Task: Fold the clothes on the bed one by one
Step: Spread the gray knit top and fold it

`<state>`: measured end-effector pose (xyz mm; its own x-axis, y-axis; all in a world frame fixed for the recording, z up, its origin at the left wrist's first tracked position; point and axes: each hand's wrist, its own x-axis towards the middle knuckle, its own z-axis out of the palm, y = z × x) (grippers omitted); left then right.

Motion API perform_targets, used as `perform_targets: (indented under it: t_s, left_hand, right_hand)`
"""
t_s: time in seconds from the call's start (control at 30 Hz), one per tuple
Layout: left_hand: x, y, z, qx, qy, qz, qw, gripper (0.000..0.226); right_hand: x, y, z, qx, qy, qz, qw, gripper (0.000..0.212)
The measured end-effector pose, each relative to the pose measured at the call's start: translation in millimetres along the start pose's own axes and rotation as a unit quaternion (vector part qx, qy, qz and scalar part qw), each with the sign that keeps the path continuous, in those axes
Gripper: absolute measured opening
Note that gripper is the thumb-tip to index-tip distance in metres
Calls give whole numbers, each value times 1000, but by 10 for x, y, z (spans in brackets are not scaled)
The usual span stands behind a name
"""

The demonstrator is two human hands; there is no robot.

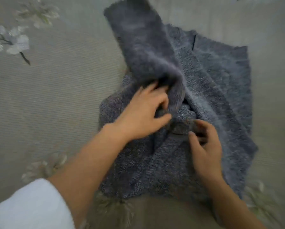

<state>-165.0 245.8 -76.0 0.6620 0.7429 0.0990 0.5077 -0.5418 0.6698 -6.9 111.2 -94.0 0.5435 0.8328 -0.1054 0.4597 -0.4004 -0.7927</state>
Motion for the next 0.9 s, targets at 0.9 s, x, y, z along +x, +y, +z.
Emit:
perform_targets:
  t_s: [0.9]
  left_hand:
    - [-800,-260,653,133,-74,-192,970,62]
  right_hand:
    - [2116,21,-457,218,180,197,939,19]
